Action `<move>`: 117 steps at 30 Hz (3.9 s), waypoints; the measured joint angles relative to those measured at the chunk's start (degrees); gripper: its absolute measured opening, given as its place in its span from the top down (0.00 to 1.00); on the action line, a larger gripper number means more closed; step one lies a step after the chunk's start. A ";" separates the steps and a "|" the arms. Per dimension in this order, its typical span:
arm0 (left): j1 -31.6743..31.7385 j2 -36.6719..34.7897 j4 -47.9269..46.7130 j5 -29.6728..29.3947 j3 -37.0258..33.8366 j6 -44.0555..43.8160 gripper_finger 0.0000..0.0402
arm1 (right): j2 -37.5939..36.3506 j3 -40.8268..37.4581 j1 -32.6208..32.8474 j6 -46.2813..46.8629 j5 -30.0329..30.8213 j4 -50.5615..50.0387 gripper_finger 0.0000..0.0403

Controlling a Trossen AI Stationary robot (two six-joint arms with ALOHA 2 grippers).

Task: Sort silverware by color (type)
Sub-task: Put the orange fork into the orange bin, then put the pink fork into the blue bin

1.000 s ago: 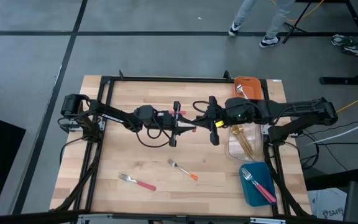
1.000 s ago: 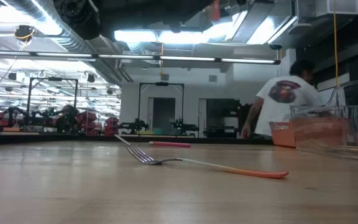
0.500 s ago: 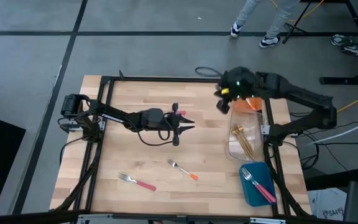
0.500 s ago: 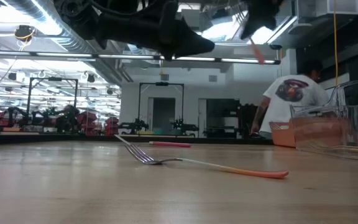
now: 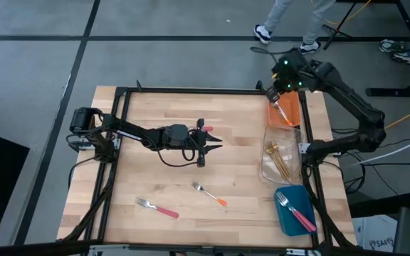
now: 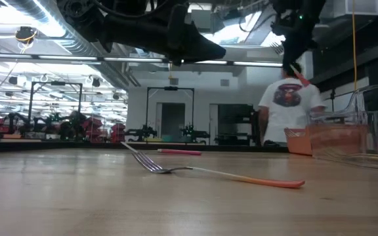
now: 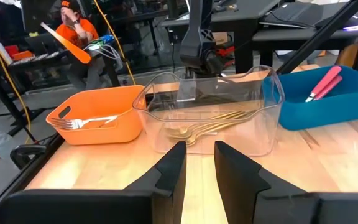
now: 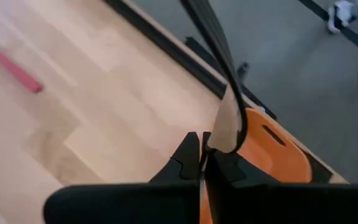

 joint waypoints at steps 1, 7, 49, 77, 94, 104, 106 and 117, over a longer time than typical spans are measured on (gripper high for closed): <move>0.00 0.00 0.00 0.01 0.00 0.00 0.81 | 0.32 0.00 -1.33 -0.10 -0.46 -0.32 1.00; 0.00 0.00 0.02 0.02 0.00 -0.02 0.81 | 4.21 0.00 -8.86 -0.16 -1.64 -4.14 1.00; 0.00 0.02 0.02 0.02 -0.02 0.02 0.81 | 18.15 -24.78 -13.11 -2.07 3.31 11.79 1.00; 0.00 0.02 0.03 0.02 -0.04 -0.02 0.81 | 18.15 -26.71 -13.11 -2.58 3.54 15.61 0.90; 0.00 0.02 0.04 0.00 -0.04 -0.04 0.81 | 18.13 -26.71 -13.11 -2.56 3.53 15.77 0.81; 0.00 0.02 0.02 0.00 -0.04 -0.04 0.81 | 18.13 -26.70 -13.11 -2.56 3.52 15.74 0.80; -0.01 0.02 0.04 0.01 -0.04 -0.04 0.81 | 18.13 -26.70 -13.11 -2.56 3.52 15.74 0.80; 0.00 0.02 -0.03 0.00 -0.04 -1.86 0.81 | 16.08 -25.05 -13.11 -2.95 2.87 12.02 0.80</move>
